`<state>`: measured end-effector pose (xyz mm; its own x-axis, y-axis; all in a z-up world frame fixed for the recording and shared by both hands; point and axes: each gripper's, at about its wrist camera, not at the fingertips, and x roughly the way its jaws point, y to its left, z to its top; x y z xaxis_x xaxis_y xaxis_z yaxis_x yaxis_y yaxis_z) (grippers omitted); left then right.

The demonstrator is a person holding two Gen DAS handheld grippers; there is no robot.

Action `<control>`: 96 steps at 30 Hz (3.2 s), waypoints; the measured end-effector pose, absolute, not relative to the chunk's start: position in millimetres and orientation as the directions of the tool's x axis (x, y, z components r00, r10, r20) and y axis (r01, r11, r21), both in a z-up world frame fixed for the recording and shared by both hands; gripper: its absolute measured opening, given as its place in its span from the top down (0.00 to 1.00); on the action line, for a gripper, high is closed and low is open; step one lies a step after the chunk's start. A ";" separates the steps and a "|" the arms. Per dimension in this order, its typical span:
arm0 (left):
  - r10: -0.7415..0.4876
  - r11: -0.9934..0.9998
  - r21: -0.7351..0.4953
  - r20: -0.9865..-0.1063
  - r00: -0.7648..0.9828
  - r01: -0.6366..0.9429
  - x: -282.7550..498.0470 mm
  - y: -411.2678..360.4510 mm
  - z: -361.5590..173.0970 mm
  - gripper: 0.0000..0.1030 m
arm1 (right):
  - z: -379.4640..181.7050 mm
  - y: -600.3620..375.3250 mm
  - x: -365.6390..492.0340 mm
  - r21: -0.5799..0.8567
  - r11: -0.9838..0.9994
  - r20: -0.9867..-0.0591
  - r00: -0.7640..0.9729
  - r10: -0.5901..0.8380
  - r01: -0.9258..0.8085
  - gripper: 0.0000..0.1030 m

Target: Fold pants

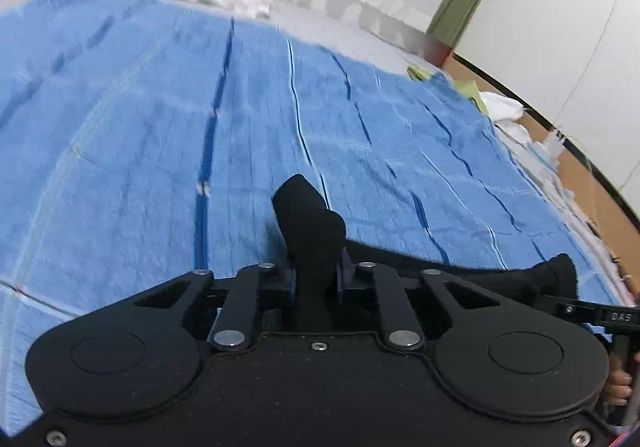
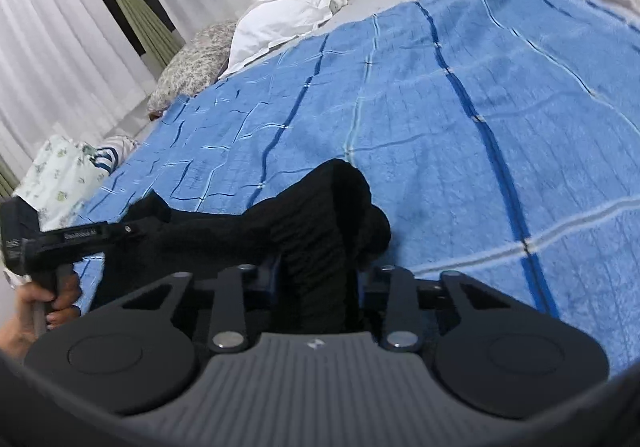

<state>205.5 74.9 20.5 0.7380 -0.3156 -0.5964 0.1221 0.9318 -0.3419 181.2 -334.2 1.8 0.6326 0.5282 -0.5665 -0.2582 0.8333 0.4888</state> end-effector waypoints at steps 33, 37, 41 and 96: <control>0.002 0.999 -0.031 -0.601 0.800 -0.025 168.4 95.8 57.8 0.35 | 56.8 -208.5 169.4 0.137 0.973 -0.588 0.776 0.229 -0.183 0.35; -0.007 1.000 -0.017 -0.588 0.809 -0.004 132.9 90.9 56.1 0.24 | 61.0 -187.9 139.7 0.089 0.981 -0.580 0.791 0.193 -0.174 0.33; 0.008 1.000 0.008 -0.606 0.795 -0.004 108.0 89.1 44.2 0.23 | 53.3 -172.1 118.8 0.060 0.985 -0.598 0.784 0.166 -0.163 0.32; 0.031 0.999 0.010 -0.636 0.771 -0.033 52.3 64.7 2.0 0.00 | -6.3 -141.2 47.5 0.022 0.991 -0.588 0.800 0.119 -0.131 0.00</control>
